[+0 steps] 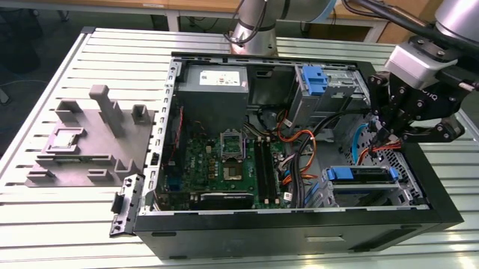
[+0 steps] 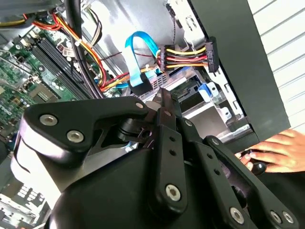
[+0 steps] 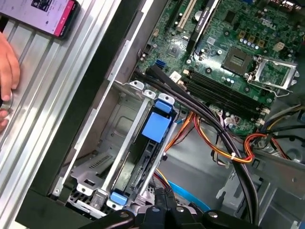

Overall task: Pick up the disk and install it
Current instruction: 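Insert the first disk wire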

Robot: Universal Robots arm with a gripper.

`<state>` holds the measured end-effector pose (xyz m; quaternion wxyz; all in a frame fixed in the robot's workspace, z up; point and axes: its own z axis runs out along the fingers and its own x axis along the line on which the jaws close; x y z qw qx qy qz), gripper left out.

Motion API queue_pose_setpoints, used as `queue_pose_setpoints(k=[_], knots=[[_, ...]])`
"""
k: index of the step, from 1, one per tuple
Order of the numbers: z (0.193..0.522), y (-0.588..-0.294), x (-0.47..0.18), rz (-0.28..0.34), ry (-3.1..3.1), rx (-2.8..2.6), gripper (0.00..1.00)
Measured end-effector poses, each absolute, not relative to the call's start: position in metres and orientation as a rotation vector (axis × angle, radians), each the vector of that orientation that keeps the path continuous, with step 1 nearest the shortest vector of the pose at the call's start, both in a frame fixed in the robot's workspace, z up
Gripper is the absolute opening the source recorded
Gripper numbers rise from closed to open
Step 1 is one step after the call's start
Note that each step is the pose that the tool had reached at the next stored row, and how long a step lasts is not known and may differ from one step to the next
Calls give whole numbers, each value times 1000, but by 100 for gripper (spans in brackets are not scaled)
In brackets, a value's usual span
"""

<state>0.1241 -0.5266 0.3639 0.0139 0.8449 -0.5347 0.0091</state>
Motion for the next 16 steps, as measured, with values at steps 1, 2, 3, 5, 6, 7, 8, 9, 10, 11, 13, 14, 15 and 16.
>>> queue_pose_setpoints(k=[1, 2, 3, 5, 6, 7, 8, 9, 10, 11, 13, 14, 15, 16], knots=[[364, -527, 124, 29, -1650, 2641, 10], [364, -527, 124, 29, -1631, 2653, 10], [364, -527, 124, 29, -1615, 2662, 10], [363, -527, 124, 33, -1600, 2672, 10], [363, -527, 124, 40, -1596, 2676, 10], [364, -527, 124, 52, -1595, 2680, 10], [364, -527, 124, 68, -1596, 2684, 10], [364, -527, 124, 85, -1598, 2688, 10], [363, -527, 124, 104, -1600, 2693, 10], [363, -527, 124, 119, -1602, 2698, 10], [364, -527, 124, 143, -1593, 2712, 10], [364, -527, 124, 146, -1577, 2724, 10], [364, -527, 124, 149, -1558, 2737, 10], [364, -527, 124, 152, -1538, 2750, 10]])
